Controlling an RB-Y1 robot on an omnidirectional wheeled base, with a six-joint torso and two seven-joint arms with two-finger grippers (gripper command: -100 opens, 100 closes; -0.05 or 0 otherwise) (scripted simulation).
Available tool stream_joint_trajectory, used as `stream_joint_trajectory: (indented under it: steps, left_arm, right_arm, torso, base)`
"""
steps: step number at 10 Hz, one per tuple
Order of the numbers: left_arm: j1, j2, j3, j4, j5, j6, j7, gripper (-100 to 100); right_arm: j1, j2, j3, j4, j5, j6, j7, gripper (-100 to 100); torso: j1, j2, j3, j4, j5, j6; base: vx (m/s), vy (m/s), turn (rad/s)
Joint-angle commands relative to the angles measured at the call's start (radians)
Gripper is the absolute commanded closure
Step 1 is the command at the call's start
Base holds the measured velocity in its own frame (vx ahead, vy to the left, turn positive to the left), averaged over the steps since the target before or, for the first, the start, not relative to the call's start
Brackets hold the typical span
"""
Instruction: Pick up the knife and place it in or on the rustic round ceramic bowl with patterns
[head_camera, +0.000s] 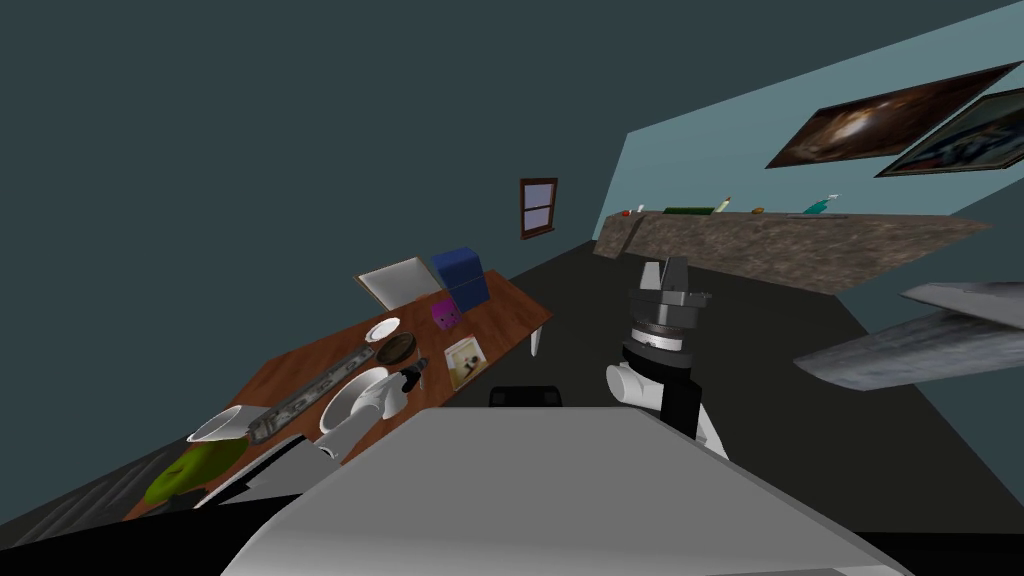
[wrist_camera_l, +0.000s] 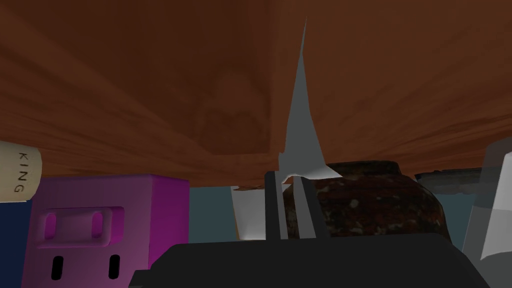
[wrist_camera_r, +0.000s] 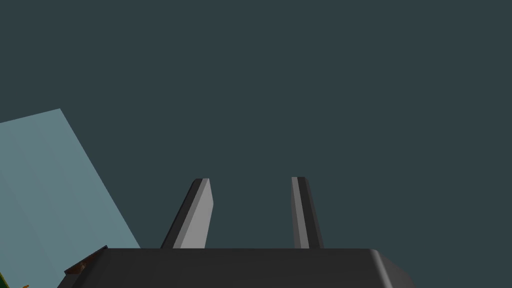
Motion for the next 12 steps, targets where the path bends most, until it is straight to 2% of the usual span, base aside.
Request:
stream_joint_trajectory:
  steps: [1, 2, 4, 5, 6, 8, 9, 10, 12]
  left_arm:
    - [-0.028, -0.018, 0.036, 0.032, 0.05, -0.004, -0.05, 100]
    - [-0.028, -0.018, 0.036, 0.032, 0.082, -0.004, -0.076, 100]
    - [-0.028, -0.018, 0.036, 0.032, 0.082, -0.004, -0.13, 100]
    - [-0.055, -0.036, 0.072, 0.064, 0.132, -0.008, -0.16, 100]
    - [-0.055, -0.036, 0.072, 0.064, 0.158, -0.008, -0.188, 100]
    - [-0.055, -0.036, 0.072, 0.064, 0.163, -0.008, -0.245, 100]
    - [-0.083, -0.054, 0.108, 0.096, 0.213, -0.013, -0.273, 100]
    - [-0.083, -0.054, 0.108, 0.096, 0.239, -0.013, -0.302, 100]
    - [-0.083, -0.054, 0.108, 0.096, 0.244, -0.013, -0.358, 100]
  right_arm:
    - [0.0, 0.0, 0.0, 0.0, 0.0, 0.0, 0.0, 0]
    - [0.0, 0.0, 0.0, 0.0, 0.0, 0.0, 0.0, 0]
    - [0.0, 0.0, 0.0, 0.0, 0.0, 0.0, 0.0, 0]
    - [0.0, 0.0, 0.0, 0.0, 0.0, 0.0, 0.0, 0]
    - [0.0, 0.0, 0.0, 0.0, 0.0, 0.0, 0.0, 0]
    - [0.0, 0.0, 0.0, 0.0, 0.0, 0.0, 0.0, 0]
    - [0.0, 0.0, 0.0, 0.0, 0.0, 0.0, 0.0, 0]
    - [0.0, 0.0, 0.0, 0.0, 0.0, 0.0, 0.0, 0]
    - [0.0, 0.0, 0.0, 0.0, 0.0, 0.0, 0.0, 0]
  torso:
    - [0.0, 0.0, 0.0, 0.0, 0.0, 0.0]
    - [0.0, 0.001, 0.001, 0.001, 0.0, 0.001]
    - [0.0, 0.002, 0.001, 0.0, -0.001, -0.001]
    - [0.0, 0.001, 0.001, 0.0, -0.001, -0.002]
    - [0.0, 0.003, 0.001, 0.0, -0.001, -0.001]
    - [0.0, 0.003, 0.001, 0.0, -0.002, -0.002]
    - [0.0, 0.002, 0.001, 0.0, -0.003, -0.003]
    - [0.001, 0.003, 0.002, 0.0, -0.003, -0.002]
    - [0.0, 0.003, 0.002, 0.0, -0.003, -0.003]
  base:
    - [-0.033, -0.002, -0.023]
    - [-0.05, 0.003, -0.029]
    - [-0.018, -0.001, 0.004]
    - [-0.044, 0.002, -0.019]
    - [-0.051, -0.002, -0.025]
    - [-0.012, -0.001, 0.0]
    - [-0.043, 0.004, -0.016]
    - [-0.052, 0.003, -0.022]
    - [-0.012, 0.0, -0.002]
